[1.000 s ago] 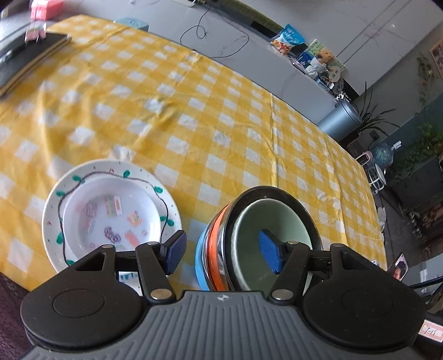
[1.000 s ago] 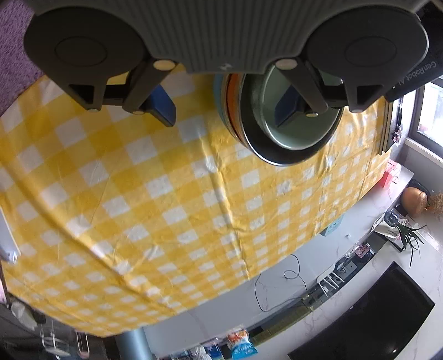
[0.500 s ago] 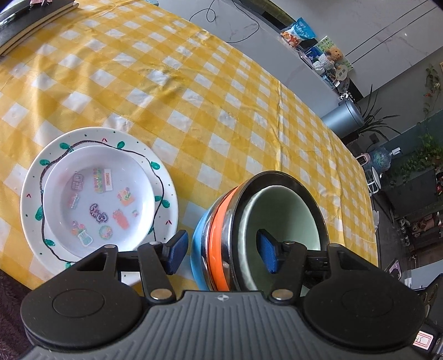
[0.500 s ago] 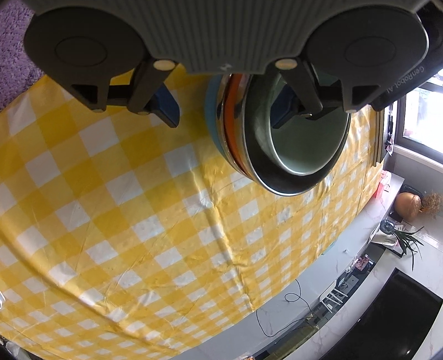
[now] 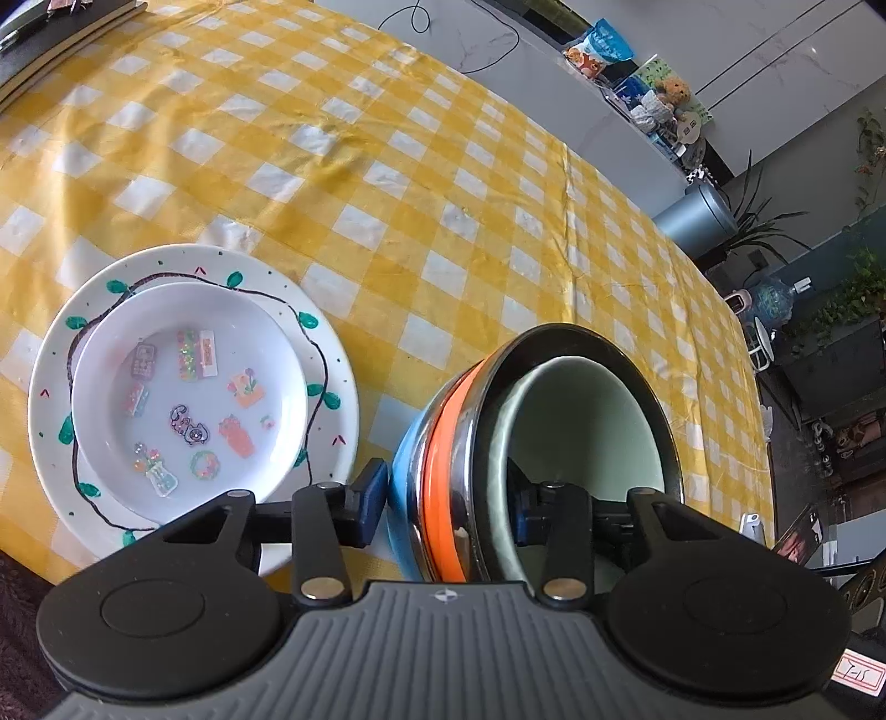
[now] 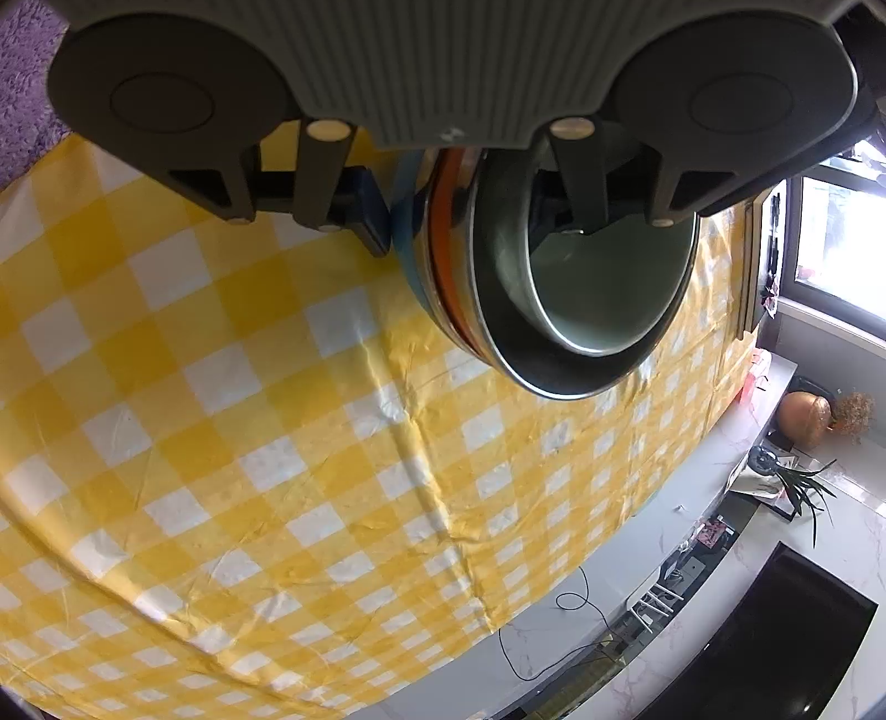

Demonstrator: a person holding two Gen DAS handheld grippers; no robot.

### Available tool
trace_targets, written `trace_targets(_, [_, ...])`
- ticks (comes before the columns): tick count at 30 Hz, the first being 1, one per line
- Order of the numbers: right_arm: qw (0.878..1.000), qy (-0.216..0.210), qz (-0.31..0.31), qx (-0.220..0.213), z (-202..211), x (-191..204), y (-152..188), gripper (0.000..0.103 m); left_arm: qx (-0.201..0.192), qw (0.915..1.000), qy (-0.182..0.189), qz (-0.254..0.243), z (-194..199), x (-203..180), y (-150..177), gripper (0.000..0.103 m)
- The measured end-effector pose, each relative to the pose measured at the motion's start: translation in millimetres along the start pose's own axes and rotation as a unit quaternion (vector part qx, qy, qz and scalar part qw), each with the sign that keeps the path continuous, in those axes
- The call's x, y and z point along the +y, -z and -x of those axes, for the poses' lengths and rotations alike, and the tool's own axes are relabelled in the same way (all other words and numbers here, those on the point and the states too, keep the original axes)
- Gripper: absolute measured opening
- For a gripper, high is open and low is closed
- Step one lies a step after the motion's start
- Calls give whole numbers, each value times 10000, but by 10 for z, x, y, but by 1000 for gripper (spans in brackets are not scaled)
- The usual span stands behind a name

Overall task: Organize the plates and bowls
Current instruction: 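Grip the nested bowl stack rim with the left gripper and lift it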

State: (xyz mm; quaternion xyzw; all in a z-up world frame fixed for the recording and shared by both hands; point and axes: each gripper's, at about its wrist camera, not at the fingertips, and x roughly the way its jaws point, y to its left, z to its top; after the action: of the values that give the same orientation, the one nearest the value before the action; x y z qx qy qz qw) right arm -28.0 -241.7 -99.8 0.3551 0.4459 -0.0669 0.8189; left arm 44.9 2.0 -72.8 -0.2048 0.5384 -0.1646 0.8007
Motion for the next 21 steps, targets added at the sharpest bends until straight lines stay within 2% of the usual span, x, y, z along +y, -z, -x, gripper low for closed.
trace_targets(15, [9999, -14, -99, -38, 75, -51, 17, 43, 32, 9998, -74, -171, 62, -64, 51, 45])
trace_targets(21, [9997, -98, 50, -210, 217, 78, 28, 43, -183, 9995, -55, -237, 296, -88, 39, 43])
